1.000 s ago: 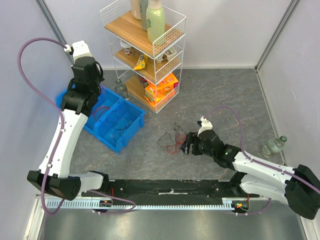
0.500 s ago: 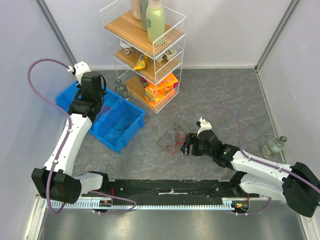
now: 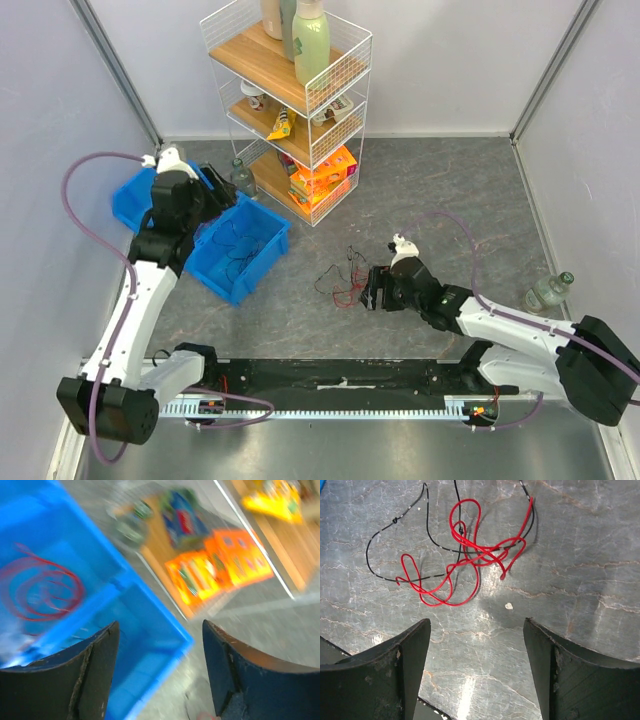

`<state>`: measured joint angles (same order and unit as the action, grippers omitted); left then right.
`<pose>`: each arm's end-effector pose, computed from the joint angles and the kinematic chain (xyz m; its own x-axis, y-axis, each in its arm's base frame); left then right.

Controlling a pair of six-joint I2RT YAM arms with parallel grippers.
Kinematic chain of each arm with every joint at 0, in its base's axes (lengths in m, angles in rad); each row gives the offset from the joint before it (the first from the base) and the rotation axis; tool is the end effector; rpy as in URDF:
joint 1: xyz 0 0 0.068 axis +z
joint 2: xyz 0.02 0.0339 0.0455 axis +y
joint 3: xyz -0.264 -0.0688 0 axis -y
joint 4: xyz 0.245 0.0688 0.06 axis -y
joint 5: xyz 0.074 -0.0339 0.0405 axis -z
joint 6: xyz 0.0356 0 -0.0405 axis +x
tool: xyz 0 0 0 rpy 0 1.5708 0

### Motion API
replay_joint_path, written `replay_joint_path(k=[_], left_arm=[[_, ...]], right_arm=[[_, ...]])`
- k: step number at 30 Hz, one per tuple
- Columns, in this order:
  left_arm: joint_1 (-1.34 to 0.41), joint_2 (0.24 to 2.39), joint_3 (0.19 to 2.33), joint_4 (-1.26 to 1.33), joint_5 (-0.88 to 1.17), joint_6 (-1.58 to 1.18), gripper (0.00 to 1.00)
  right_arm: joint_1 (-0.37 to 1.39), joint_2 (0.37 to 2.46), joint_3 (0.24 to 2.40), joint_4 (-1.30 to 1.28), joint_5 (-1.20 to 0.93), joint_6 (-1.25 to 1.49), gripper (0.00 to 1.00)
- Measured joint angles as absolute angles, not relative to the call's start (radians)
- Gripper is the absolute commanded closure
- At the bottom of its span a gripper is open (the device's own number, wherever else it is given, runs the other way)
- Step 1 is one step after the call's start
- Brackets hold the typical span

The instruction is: Untangle the cables

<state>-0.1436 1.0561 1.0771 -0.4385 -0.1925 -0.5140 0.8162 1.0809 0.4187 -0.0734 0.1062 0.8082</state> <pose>0.2319 -0.0266 0.3643 -0.3334 -0.4394 -0.8341 -0.2257 0.8962 -0.3819 0.1445 0.1482 0.1697 -0.8024 0.1962 -0.5636 -0.1309 0.8636 0.4869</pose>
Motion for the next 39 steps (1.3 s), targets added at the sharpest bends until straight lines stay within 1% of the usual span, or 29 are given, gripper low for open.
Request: replay_joint_path(k=[3,6,10,11,12,14,17,25,34,39], left_arm=[[-0.173,1.012,0.963,-0.352,0.055,-0.55,0.28],[-0.331,1.014,0.857,-0.302,0.186,-0.561,0.29],[-0.649,1.014,0.763,-0.239,0.227,-0.551,0.39],[-0.691,1.014,0.751,-0.228,0.228,-0.547,0.41],[-0.732,1.016,0.739,-0.216,0.213,-0.537,0.41],[-0.78,1.033,0.725,-0.197,0.177,-0.522,0.39],[-0.829,1.109,0.716,-0.169,0.114,-0.501,0.33],[-0.908,1.355,0.714,-0.146,0.049,-0.461,0.29],[-0.924,1.411,0.7,-0.072,0.03,-0.408,0.3],[-0.93,1.411,0.7,-0.072,0.026,-0.399,0.32]], right_arm=[[0.816,1.105,0.449,-0.086,0.111,0.79,0.21],[0.814,1.122,0.482,-0.096,0.119,0.766,0.26],[0.793,1.129,0.508,-0.1,0.126,0.744,0.32],[0.783,1.131,0.511,-0.1,0.125,0.74,0.34],[0.776,1.134,0.513,-0.1,0.125,0.739,0.35],[0.762,1.147,0.518,-0.099,0.111,0.736,0.35],[0.754,1.163,0.519,-0.097,0.082,0.737,0.35],[0.754,1.203,0.512,-0.038,-0.013,0.758,0.34],[0.754,1.222,0.462,0.036,-0.088,0.778,0.34],[0.754,1.225,0.443,0.054,-0.101,0.785,0.34]])
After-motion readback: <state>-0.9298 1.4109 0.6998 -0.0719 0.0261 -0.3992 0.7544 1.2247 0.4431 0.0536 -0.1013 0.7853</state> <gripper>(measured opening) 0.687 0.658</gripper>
